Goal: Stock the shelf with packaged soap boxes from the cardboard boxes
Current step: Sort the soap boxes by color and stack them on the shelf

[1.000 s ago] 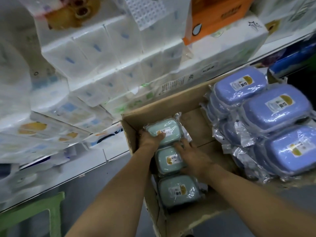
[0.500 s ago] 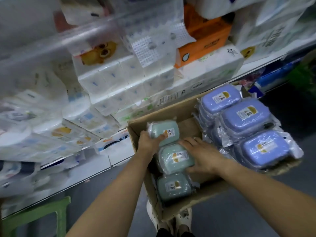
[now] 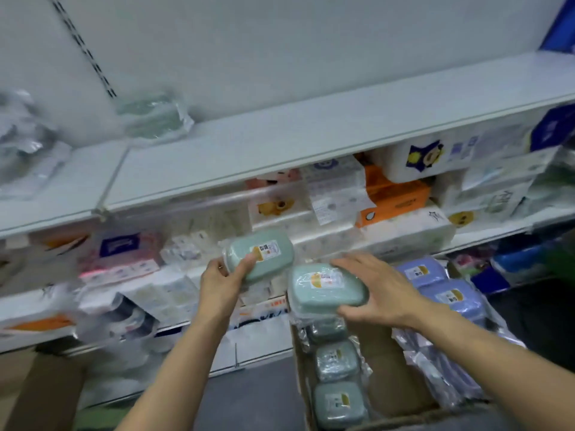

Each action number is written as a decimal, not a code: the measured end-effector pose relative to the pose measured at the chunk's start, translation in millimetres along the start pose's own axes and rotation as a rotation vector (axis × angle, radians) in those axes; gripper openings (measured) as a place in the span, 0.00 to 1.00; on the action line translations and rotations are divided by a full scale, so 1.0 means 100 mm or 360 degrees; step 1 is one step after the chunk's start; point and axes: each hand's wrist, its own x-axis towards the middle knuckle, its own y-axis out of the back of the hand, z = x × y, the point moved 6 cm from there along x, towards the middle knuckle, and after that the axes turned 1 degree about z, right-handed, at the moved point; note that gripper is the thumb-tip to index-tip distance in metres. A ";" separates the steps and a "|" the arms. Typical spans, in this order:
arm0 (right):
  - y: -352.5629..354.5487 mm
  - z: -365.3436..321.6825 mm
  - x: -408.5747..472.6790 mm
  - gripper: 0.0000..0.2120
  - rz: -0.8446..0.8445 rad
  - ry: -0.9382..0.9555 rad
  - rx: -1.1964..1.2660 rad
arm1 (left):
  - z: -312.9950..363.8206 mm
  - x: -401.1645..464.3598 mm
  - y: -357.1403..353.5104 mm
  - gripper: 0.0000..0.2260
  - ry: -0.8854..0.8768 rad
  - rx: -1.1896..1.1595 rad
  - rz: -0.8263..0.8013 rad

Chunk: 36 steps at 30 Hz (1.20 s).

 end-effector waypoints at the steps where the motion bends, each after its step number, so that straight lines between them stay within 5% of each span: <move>1: 0.11 -0.09 0.06 0.38 0.0031 0.0028 0.0022 | 0.15 -0.03 0.11 0.24 -0.0039 -0.0014 0.0029; 9: 0.79 -0.85 0.62 0.36 0.0155 0.0345 0.0009 | 1.01 -0.20 1.04 0.28 -0.0268 -0.0113 0.0357; 18: 1.28 -1.46 1.57 0.38 0.0437 0.0375 0.0033 | 1.53 0.11 1.94 0.20 -0.0316 -0.0341 0.0546; 36: 0.48 -2.22 3.68 0.31 0.0049 0.0269 -0.0084 | 1.63 1.21 2.87 0.15 -0.0262 -0.0716 0.0662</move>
